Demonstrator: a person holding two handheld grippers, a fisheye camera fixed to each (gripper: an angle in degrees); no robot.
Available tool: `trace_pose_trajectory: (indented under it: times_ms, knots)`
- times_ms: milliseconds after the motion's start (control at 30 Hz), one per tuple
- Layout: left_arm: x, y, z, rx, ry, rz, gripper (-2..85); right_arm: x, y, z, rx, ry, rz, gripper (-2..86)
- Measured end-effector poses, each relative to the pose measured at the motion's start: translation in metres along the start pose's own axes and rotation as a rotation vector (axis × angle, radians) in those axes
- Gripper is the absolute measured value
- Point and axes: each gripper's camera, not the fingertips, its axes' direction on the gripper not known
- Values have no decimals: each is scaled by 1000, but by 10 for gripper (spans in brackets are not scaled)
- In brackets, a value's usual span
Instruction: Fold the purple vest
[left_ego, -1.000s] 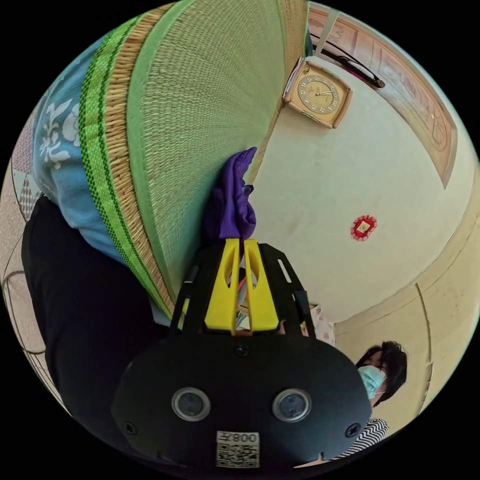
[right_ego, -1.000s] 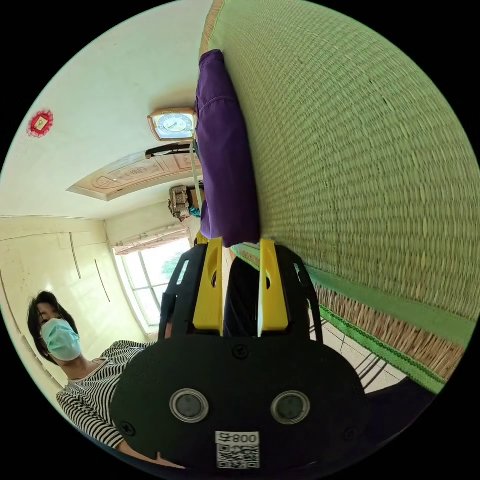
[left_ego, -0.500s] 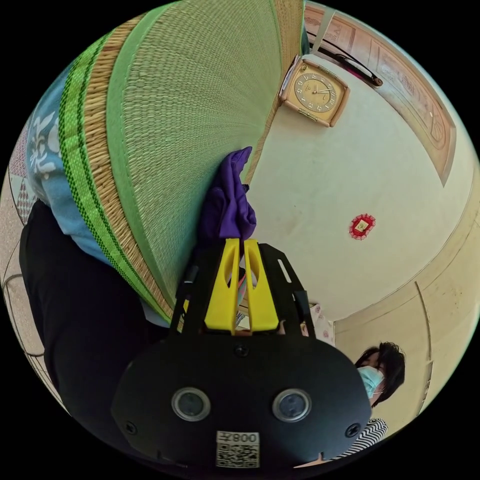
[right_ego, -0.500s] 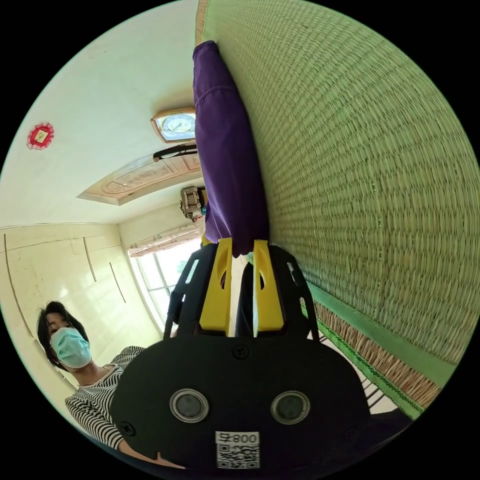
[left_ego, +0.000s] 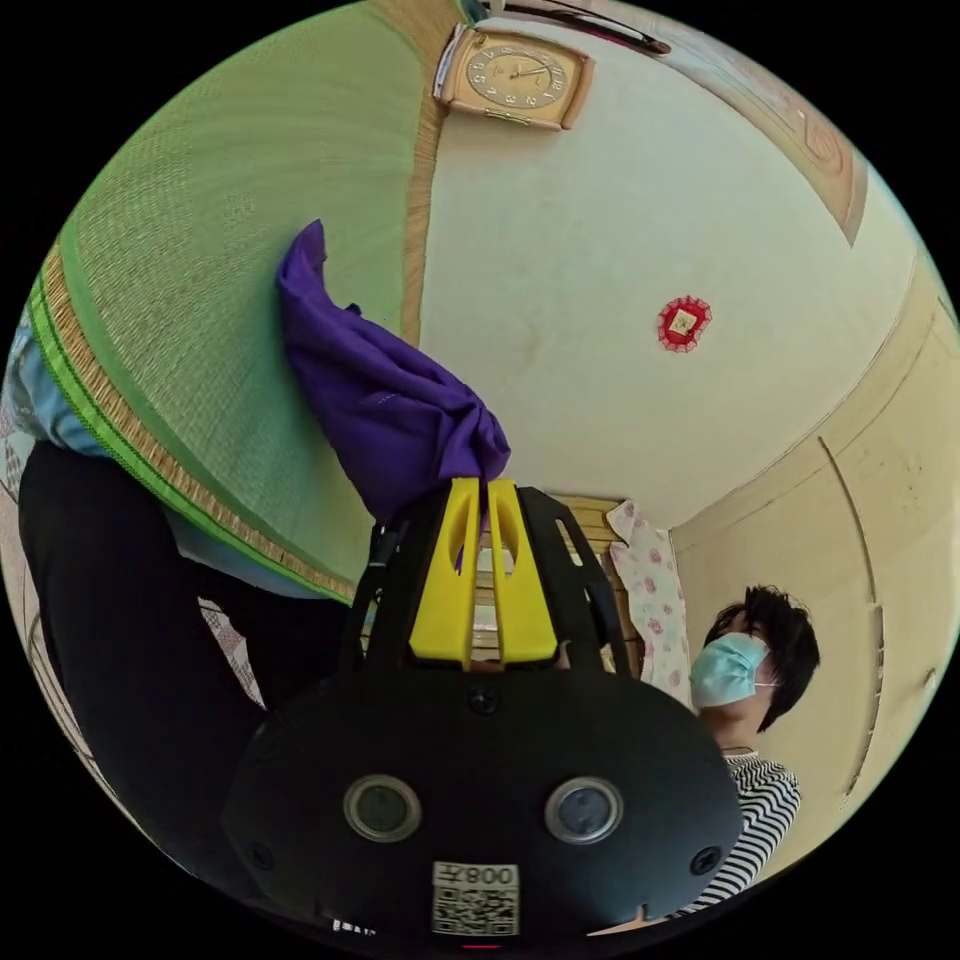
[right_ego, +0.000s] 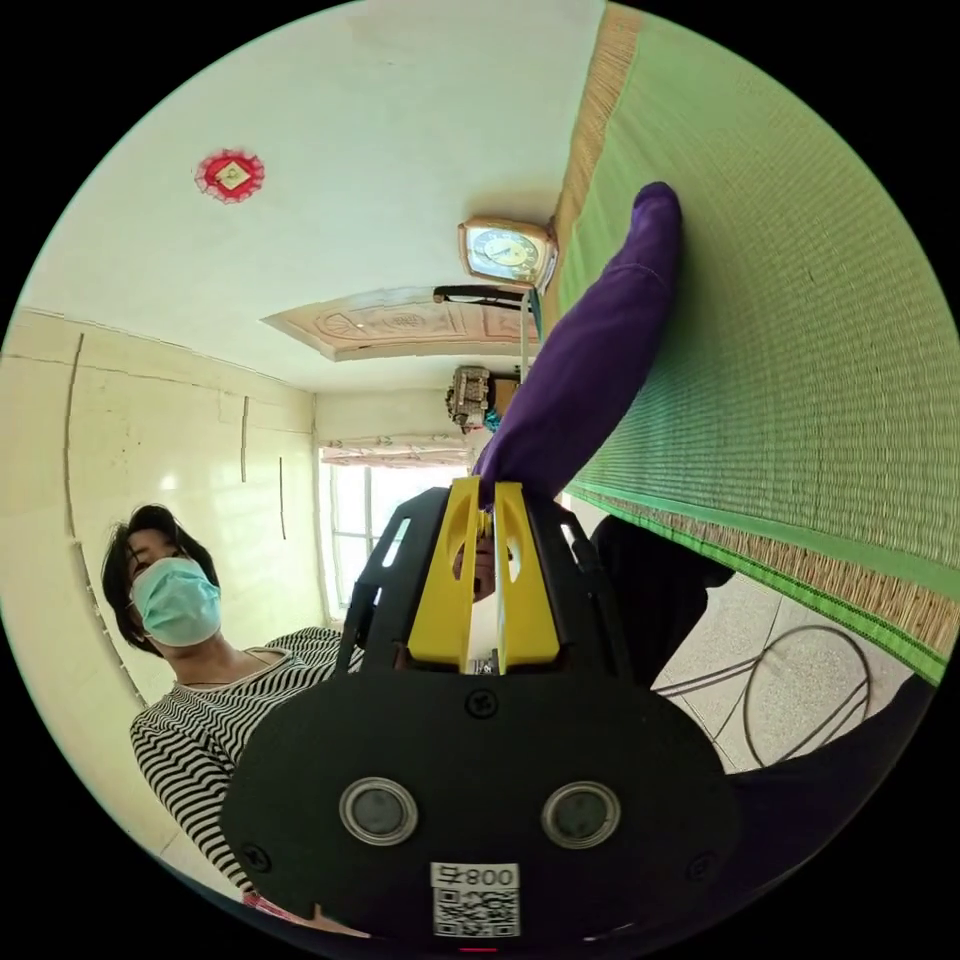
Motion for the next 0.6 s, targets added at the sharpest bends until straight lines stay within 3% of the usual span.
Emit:
trace_pose_trajectory:
  times_ms: [300, 600]
  knots:
    - [64, 26, 143, -189, 55, 197, 13, -113, 7, -97, 126, -56, -183, 15]
    - [116, 4, 372, -311, 48, 311, 13, -252, -67, -248, 318, 47, -362, 3]
